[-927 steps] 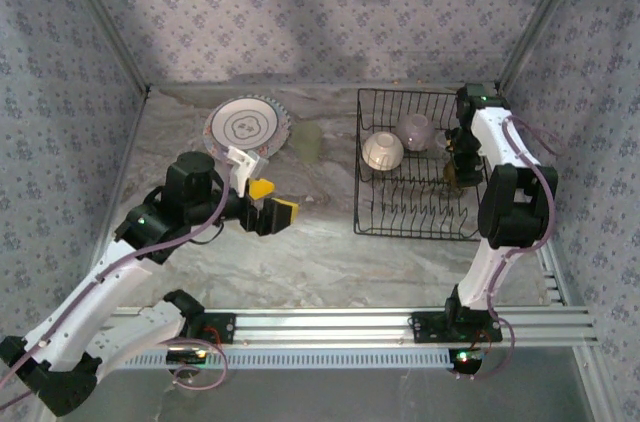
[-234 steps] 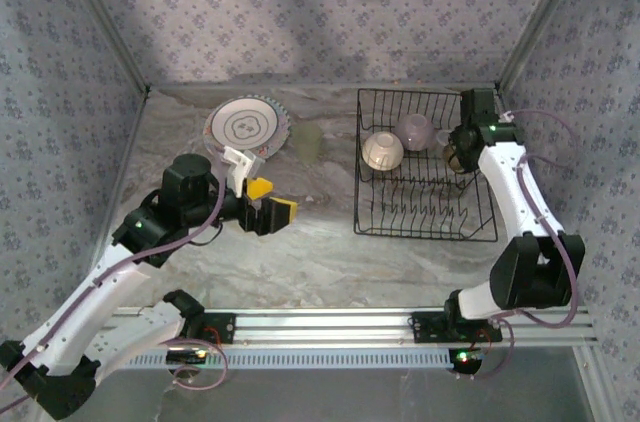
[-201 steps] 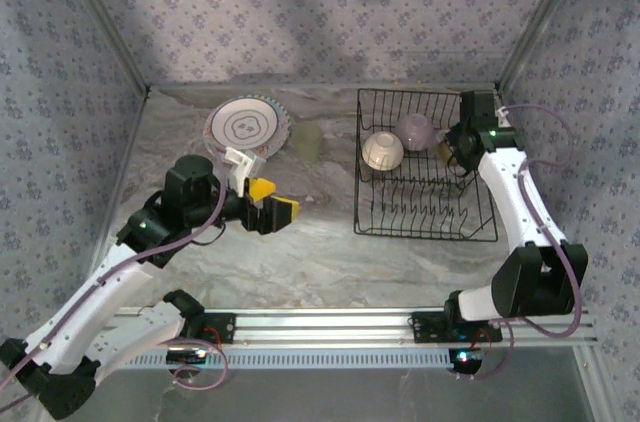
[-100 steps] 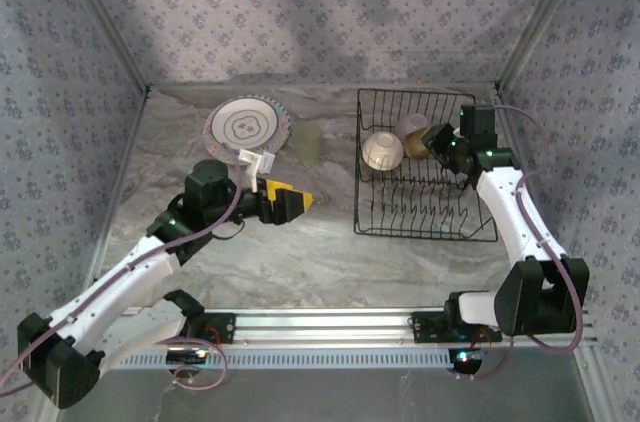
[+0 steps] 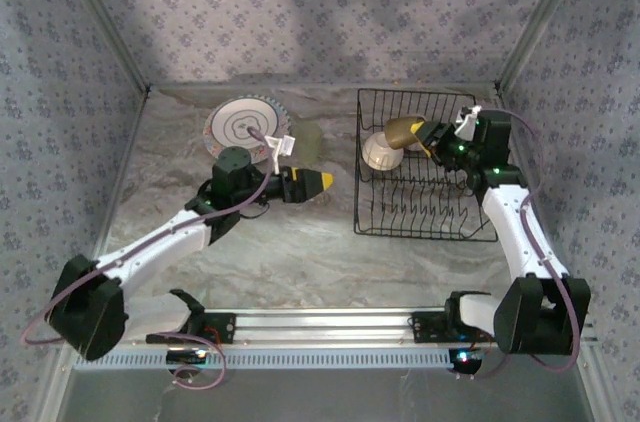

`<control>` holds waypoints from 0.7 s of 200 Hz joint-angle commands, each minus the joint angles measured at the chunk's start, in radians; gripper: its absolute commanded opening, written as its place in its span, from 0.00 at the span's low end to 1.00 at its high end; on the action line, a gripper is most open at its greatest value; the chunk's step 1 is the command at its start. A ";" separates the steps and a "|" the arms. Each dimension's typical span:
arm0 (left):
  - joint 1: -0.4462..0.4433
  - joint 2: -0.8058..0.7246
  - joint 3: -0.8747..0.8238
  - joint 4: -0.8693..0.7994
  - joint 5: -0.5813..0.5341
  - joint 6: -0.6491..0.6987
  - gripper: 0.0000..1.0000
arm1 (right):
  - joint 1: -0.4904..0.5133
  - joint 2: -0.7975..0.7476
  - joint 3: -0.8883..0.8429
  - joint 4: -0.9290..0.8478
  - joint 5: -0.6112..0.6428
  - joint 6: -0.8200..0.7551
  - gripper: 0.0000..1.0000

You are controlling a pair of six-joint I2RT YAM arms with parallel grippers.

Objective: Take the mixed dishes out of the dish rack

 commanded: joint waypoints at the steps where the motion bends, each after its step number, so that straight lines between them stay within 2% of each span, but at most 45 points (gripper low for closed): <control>1: -0.002 0.075 0.068 0.171 0.055 -0.053 0.99 | -0.005 -0.055 -0.026 0.101 -0.137 0.055 0.33; 77: -0.002 0.309 0.201 0.437 0.135 -0.211 0.91 | 0.008 -0.165 -0.145 0.248 -0.229 0.172 0.33; 140: -0.018 0.426 0.319 0.503 0.160 -0.274 0.90 | 0.059 -0.218 -0.184 0.284 -0.235 0.213 0.34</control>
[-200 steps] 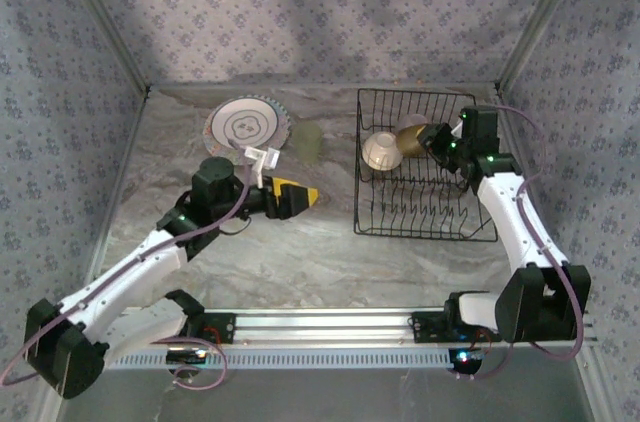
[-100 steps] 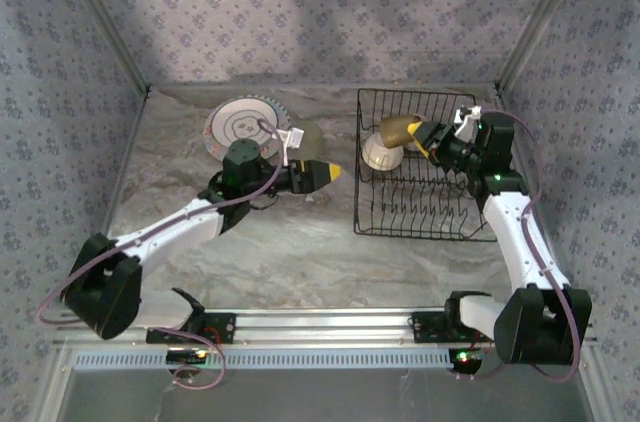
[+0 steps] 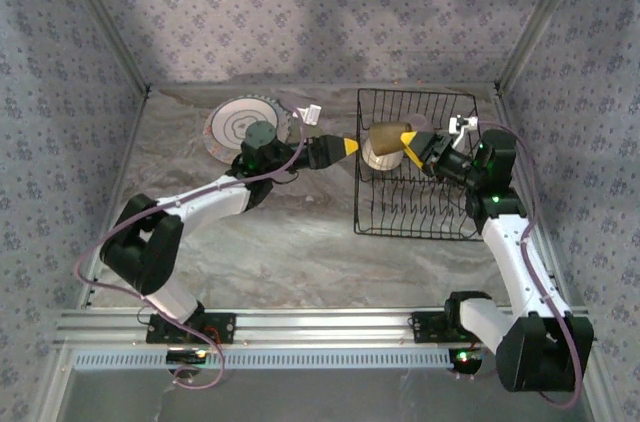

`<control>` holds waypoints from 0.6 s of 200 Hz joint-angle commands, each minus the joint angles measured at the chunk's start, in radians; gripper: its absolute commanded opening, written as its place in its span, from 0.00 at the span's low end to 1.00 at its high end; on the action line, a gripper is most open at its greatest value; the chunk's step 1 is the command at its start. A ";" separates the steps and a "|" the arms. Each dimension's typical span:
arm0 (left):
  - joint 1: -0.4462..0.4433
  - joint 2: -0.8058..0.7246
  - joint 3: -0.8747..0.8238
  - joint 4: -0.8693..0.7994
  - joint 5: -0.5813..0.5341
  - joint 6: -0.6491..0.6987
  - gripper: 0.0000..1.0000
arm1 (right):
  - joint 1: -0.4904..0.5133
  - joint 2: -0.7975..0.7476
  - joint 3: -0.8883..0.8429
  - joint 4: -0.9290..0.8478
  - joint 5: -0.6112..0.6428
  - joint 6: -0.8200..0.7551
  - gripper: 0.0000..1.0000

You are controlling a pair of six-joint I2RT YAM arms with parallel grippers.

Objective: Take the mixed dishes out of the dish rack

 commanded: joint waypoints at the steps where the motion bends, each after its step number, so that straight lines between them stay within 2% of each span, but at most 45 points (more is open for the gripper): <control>1: -0.014 0.026 0.066 0.090 0.038 -0.037 0.90 | 0.020 -0.027 -0.007 0.051 -0.032 0.026 0.34; 49: -0.029 0.074 0.111 0.178 0.047 -0.121 0.85 | 0.046 -0.031 -0.020 0.057 -0.021 0.025 0.34; 120: -0.049 0.056 0.113 0.189 0.024 -0.176 0.73 | 0.055 -0.010 -0.028 0.089 -0.022 0.032 0.34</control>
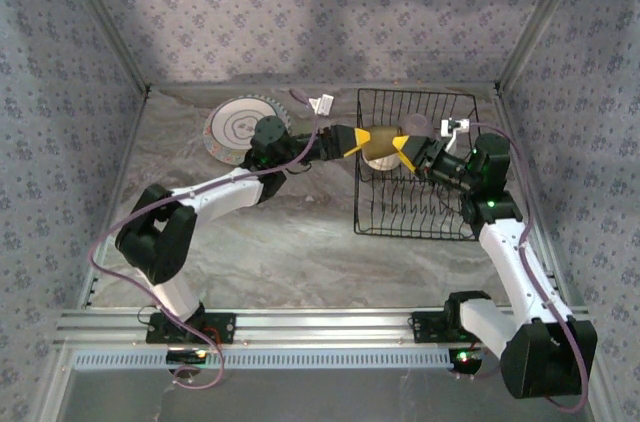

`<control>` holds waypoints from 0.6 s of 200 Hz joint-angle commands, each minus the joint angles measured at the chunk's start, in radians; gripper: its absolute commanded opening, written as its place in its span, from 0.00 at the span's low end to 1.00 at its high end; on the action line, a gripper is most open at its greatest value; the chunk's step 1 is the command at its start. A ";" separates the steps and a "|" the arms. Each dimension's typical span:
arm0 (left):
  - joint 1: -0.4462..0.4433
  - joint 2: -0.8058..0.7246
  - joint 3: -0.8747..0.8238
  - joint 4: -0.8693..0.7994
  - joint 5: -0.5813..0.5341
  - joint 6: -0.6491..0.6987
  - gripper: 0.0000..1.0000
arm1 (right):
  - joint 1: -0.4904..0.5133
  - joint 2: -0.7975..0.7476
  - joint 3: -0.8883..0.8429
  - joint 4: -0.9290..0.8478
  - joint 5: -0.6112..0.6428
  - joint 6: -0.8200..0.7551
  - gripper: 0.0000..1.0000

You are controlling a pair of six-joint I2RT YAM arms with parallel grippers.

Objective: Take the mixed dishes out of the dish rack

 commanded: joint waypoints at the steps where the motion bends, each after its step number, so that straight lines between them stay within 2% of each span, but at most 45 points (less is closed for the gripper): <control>1: -0.009 -0.017 0.021 0.066 0.002 -0.028 0.73 | 0.008 0.004 -0.006 0.049 -0.022 0.012 0.34; 32: -0.014 -0.031 0.013 0.068 -0.010 -0.041 0.61 | 0.012 0.016 -0.010 0.071 -0.024 0.021 0.34; 84: -0.020 -0.038 0.003 0.075 -0.027 -0.057 0.23 | 0.020 0.022 -0.017 0.097 -0.029 0.035 0.33; 110: -0.023 -0.032 -0.001 0.096 -0.038 -0.076 0.00 | 0.027 0.024 -0.024 0.133 -0.038 0.055 0.33; 120: -0.024 -0.029 -0.003 0.106 -0.042 -0.084 0.00 | 0.028 0.024 -0.025 0.135 -0.041 0.057 0.34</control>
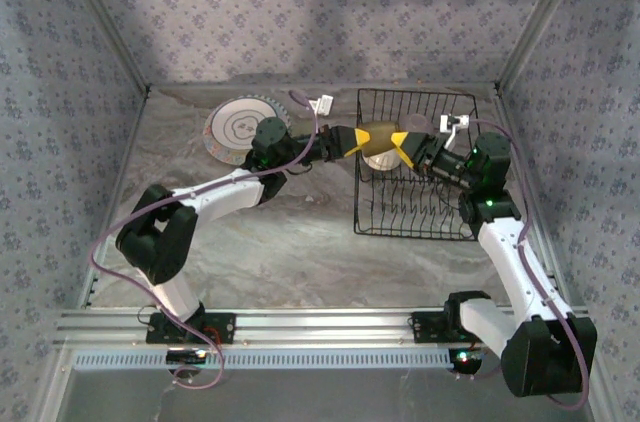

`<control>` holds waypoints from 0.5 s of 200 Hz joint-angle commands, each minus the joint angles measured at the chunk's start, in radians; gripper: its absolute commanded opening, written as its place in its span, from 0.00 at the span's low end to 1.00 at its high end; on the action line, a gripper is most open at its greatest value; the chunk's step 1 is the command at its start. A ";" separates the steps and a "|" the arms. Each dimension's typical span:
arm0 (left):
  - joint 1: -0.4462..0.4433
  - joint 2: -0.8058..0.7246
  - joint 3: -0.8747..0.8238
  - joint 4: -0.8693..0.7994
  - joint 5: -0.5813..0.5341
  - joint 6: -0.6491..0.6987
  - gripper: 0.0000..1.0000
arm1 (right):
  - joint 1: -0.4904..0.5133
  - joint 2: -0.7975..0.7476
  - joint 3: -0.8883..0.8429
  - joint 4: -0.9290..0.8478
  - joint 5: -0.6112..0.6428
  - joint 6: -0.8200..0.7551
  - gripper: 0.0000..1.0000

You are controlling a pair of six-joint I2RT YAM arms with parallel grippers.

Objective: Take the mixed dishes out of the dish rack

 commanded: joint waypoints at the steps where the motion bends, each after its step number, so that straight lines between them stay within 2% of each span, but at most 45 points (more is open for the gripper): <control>1: -0.017 -0.029 0.004 0.093 0.000 -0.020 0.00 | 0.016 0.009 -0.017 0.030 -0.021 0.004 0.34; 20: -0.021 -0.027 0.000 0.101 -0.008 -0.024 0.00 | 0.019 0.007 -0.014 0.041 -0.025 0.010 0.35; 38: -0.022 -0.026 -0.004 0.099 -0.012 -0.024 0.00 | 0.023 0.004 -0.007 0.047 -0.032 0.010 0.41; 48: -0.022 -0.025 -0.007 0.098 -0.014 -0.022 0.00 | 0.026 -0.001 -0.003 0.046 -0.034 0.010 0.48; 72: -0.021 -0.021 -0.011 0.089 -0.020 -0.016 0.00 | 0.026 -0.025 -0.001 0.038 -0.028 0.006 0.73; 100: -0.018 -0.024 -0.005 0.066 -0.021 -0.001 0.00 | 0.026 -0.050 0.017 -0.013 -0.030 -0.039 0.91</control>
